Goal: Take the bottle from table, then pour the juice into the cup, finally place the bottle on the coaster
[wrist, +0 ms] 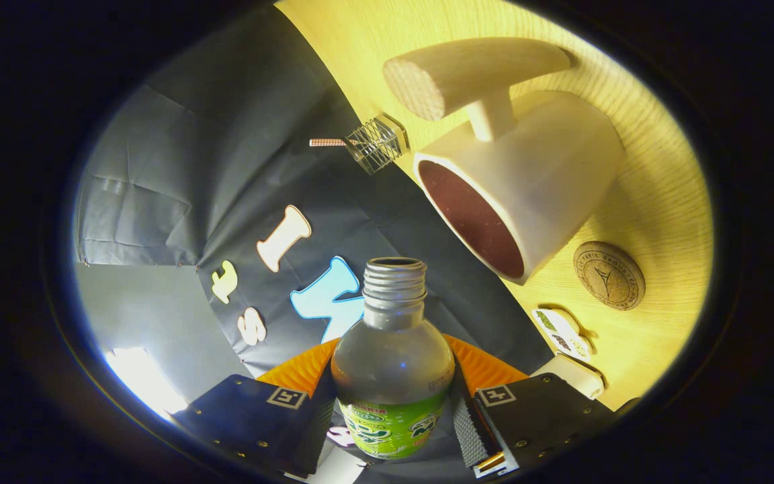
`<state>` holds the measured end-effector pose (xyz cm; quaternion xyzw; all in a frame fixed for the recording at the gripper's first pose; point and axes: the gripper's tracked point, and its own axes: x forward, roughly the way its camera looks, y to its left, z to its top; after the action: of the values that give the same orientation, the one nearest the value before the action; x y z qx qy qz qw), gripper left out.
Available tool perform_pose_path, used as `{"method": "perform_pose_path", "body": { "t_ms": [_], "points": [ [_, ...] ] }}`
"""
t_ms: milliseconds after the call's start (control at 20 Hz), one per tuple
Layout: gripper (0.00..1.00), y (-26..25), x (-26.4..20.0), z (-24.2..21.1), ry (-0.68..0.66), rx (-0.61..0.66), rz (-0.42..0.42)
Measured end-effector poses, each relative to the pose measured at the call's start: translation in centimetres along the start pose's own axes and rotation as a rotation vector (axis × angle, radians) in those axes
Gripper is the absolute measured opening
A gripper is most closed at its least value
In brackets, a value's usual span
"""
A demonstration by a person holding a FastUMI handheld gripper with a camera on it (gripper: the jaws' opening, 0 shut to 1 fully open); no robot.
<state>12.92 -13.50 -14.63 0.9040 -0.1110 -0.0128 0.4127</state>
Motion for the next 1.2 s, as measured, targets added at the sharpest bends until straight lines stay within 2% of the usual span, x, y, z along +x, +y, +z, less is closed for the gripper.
{"method": "perform_pose_path", "body": {
  "t_ms": [400, 750, 850, 1000, 1200],
  "points": [
    [0.77, -0.9, 0.0, 0.8, 0.000, -0.024, -0.016],
    [0.77, -1.2, -0.9, 1.4, 0.009, -0.162, -0.033],
    [0.77, -1.7, -0.9, 1.5, 0.019, -0.223, -0.045],
    [0.77, -3.3, -0.9, 1.8, 0.048, -0.381, -0.103],
    [0.77, -3.0, -1.5, 2.5, 0.066, -0.525, -0.099]
  ]
}}
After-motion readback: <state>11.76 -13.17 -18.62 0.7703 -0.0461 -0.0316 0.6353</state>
